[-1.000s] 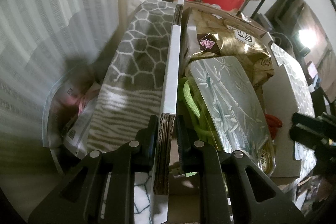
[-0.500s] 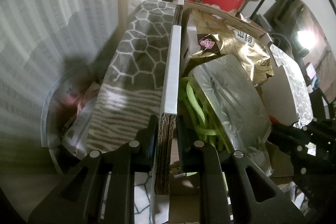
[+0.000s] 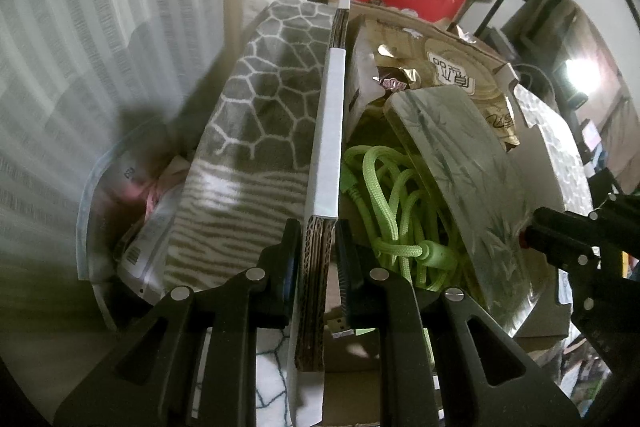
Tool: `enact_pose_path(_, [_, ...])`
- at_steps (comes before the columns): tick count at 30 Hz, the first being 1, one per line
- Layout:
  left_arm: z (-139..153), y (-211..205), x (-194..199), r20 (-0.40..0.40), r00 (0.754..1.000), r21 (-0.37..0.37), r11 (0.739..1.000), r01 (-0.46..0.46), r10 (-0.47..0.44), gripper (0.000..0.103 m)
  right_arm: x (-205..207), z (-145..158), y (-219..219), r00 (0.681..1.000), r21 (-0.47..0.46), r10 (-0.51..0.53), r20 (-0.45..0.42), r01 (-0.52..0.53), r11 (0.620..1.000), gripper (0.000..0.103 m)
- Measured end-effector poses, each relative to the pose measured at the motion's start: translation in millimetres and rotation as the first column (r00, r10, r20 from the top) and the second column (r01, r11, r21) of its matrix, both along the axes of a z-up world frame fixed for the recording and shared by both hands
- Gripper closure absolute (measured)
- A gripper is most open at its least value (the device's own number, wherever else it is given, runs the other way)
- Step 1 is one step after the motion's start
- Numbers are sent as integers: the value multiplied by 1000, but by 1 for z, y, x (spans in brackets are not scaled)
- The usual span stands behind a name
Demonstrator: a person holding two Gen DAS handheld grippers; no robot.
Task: Organize objects
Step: 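Open the right tool and withdraw it up out of the box, then reach the right tool to the blue-and-white zip bag on the bedspread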
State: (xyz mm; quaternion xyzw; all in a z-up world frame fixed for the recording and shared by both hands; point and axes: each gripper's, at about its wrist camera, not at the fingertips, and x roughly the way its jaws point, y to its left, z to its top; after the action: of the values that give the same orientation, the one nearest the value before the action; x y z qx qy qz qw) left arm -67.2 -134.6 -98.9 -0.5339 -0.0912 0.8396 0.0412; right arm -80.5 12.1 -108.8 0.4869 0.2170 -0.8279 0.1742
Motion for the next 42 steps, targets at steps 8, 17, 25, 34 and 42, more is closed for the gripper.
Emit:
enact_pose_path(8, [0, 1, 0, 0, 1000, -3, 1000, 2, -2, 88, -6, 12, 30, 993, -224, -102, 61, 114, 968, 71])
enact_pose_path(17, [-1, 3, 1, 0, 1000, -3, 1000, -1, 1, 88, -9, 19, 56, 975, -351, -214, 63, 223, 910, 71])
enact_pose_path(25, [-2, 3, 3, -5, 1000, -9, 1000, -3, 3, 88, 3, 37, 95, 949, -345, -312, 49, 309, 886, 66])
enact_pose_path(34, [-2, 2, 3, -5, 1000, -11, 1000, -3, 3, 88, 17, 26, 156, 890, -265, -454, 44, 448, 854, 42])
enact_pose_path(42, [-2, 3, 2, -2, 1000, -16, 1000, 2, -2, 88, 27, -2, 190, 863, -251, -487, 134, 505, 826, 42])
